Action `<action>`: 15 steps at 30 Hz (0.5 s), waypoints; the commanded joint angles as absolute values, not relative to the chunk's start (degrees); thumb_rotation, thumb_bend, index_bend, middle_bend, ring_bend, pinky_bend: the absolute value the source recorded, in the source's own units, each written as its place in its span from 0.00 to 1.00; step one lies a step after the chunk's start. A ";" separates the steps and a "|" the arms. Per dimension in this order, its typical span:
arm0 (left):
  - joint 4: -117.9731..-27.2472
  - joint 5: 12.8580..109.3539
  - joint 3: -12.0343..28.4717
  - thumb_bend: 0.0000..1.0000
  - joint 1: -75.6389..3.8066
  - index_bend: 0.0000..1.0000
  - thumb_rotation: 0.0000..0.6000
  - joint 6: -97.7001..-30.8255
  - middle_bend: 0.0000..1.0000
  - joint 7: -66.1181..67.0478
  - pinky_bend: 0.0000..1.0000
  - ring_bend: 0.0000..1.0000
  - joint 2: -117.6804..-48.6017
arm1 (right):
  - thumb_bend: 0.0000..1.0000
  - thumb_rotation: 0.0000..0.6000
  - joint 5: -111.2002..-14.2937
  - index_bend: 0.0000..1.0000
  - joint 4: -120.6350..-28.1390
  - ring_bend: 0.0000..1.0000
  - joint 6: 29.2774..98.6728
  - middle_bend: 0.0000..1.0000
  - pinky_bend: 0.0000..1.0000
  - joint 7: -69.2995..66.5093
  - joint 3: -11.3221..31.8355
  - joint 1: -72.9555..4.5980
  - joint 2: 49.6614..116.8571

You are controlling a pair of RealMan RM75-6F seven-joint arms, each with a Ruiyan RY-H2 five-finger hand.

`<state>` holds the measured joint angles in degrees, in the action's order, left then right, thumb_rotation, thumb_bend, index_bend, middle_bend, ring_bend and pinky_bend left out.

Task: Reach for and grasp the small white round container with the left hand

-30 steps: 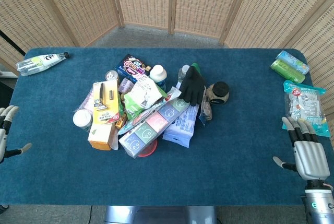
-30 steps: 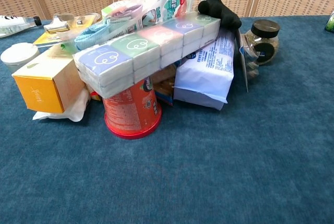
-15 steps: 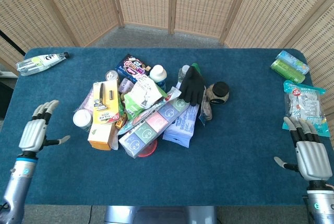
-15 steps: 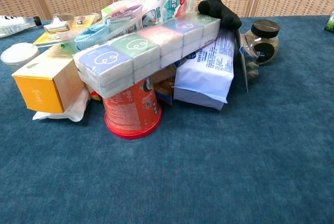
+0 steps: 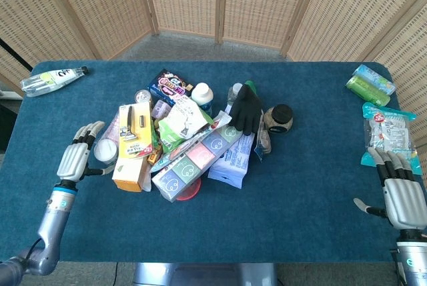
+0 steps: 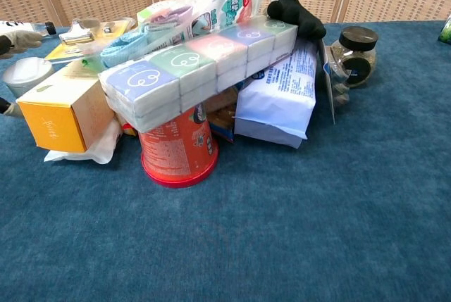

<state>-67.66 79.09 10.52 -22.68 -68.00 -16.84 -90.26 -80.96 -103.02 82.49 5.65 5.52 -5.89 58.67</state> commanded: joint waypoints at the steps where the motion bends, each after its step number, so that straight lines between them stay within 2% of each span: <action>1: -64.95 79.42 11.13 0.00 -23.42 0.22 1.00 -69.66 0.34 -16.95 0.36 0.25 -92.80 | 0.00 1.00 -80.92 0.00 -102.99 0.00 82.49 0.00 0.00 5.43 5.56 -5.88 58.60; 2: -64.32 79.31 11.14 0.00 -23.48 0.37 1.00 -69.87 0.55 -16.59 0.54 0.44 -93.37 | 0.00 1.00 -80.90 0.00 -102.97 0.00 82.47 0.00 0.00 5.31 5.58 -5.88 58.56; 3: -63.67 79.13 11.15 0.00 -23.52 0.48 1.00 -70.08 0.69 -16.03 0.66 0.58 -93.96 | 0.00 1.00 -80.86 0.00 -102.94 0.00 82.43 0.00 0.00 5.19 5.61 -5.90 58.56; 4: -63.26 78.90 11.19 0.00 -23.51 0.60 1.00 -70.22 0.81 -15.59 0.75 0.70 -94.33 | 0.00 1.00 -80.87 0.00 -102.94 0.00 82.44 0.00 0.00 5.08 5.62 -5.90 58.53; 5: -62.94 78.65 11.23 0.00 -23.47 0.67 1.00 -70.36 0.88 -15.09 0.80 0.77 -94.64 | 0.00 1.00 -80.90 0.00 -102.95 0.00 82.44 0.00 0.00 4.98 5.62 -5.89 58.50; 8: -62.73 78.07 11.27 0.00 -23.22 0.76 1.00 -70.80 0.97 -14.15 0.87 0.86 -94.98 | 0.00 1.00 -81.06 0.00 -102.97 0.00 82.52 0.00 0.00 4.67 5.60 -5.84 58.37; 15: -67.03 79.24 12.03 0.00 -22.45 0.79 1.00 -74.47 0.99 -14.47 0.87 0.88 -91.67 | 0.00 1.00 -81.20 0.00 -103.05 0.00 82.54 0.00 0.00 4.65 5.54 -5.81 58.31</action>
<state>-65.39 78.72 11.64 -22.74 -73.24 -14.43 -92.96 -81.20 -103.05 82.55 4.65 5.54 -5.81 58.31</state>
